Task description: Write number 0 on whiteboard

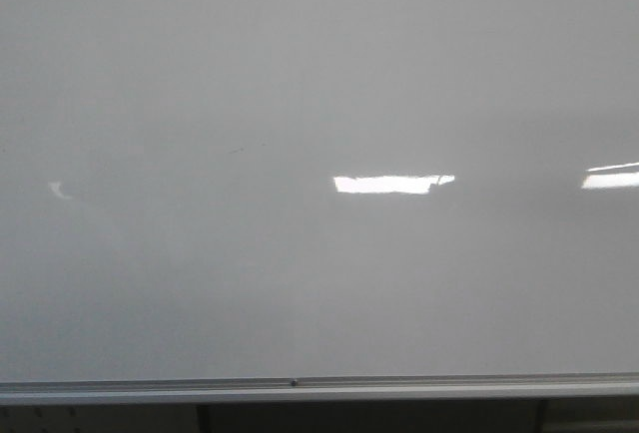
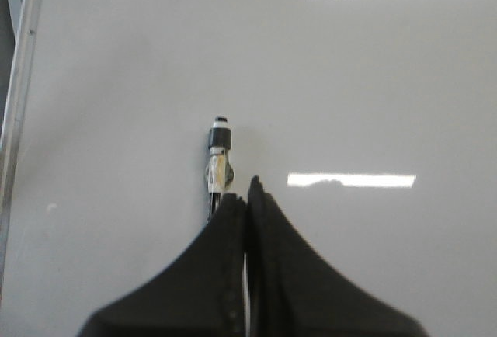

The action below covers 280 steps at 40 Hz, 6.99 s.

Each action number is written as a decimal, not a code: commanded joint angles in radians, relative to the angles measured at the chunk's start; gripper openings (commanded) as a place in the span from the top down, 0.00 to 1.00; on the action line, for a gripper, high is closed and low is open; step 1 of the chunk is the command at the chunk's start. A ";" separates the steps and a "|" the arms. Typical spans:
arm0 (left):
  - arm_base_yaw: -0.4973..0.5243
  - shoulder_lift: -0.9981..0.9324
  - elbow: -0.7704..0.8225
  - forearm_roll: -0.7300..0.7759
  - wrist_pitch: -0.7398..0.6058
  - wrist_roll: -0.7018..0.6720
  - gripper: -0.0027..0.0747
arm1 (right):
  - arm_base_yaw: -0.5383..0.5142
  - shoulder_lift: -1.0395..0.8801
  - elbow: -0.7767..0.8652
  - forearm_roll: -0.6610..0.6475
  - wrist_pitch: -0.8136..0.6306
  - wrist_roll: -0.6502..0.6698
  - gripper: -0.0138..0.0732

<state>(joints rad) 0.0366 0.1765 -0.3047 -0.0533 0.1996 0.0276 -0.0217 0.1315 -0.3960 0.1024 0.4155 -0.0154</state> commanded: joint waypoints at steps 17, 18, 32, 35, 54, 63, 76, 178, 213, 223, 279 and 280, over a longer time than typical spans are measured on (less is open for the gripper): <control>0.001 0.252 -0.134 0.001 0.003 -0.004 0.67 | -0.007 0.258 -0.133 0.015 -0.029 -0.001 0.63; 0.001 0.252 -0.134 0.001 0.003 -0.004 0.59 | -0.007 0.258 -0.133 0.015 -0.029 -0.001 0.58; 0.001 0.266 -0.136 0.001 -0.012 -0.004 0.11 | -0.007 0.258 -0.133 0.015 -0.029 -0.001 0.18; 0.001 0.315 -0.153 0.002 -0.022 -0.004 0.14 | -0.007 0.258 -0.133 0.015 -0.029 -0.001 0.18; 0.081 0.907 -0.469 0.003 -0.032 -0.004 0.19 | -0.007 0.258 -0.133 0.015 -0.029 -0.001 0.18; 0.090 1.085 -0.570 0.028 -0.034 -0.004 0.19 | -0.007 0.258 -0.133 0.015 -0.029 -0.001 0.18; 0.090 1.304 -0.705 0.066 -0.050 -0.004 0.19 | -0.007 0.258 -0.133 0.015 -0.027 -0.001 0.18; -0.727 1.161 -0.746 -0.702 0.882 0.876 0.99 | 0.326 1.065 -0.633 0.953 0.741 -0.751 0.18; -0.727 1.161 -0.746 -0.703 0.833 0.878 0.96 | 0.461 1.163 -0.633 0.960 0.695 -0.757 0.92; -0.727 1.161 -0.746 -0.703 0.798 0.878 0.31 | 0.460 1.163 -0.633 0.955 0.721 -0.761 0.92; -0.727 1.161 -0.746 -0.703 0.794 0.878 0.99 | 0.151 1.340 -1.322 0.285 0.591 -0.377 0.91; -0.727 1.161 -0.746 -0.703 0.794 0.878 0.99 | 0.151 1.358 -1.337 0.278 0.594 -0.373 0.91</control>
<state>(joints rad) -0.6833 1.3718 -1.0174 -0.7046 1.0056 0.9026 0.1344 1.4720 -1.6524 0.3963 1.0381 -0.4121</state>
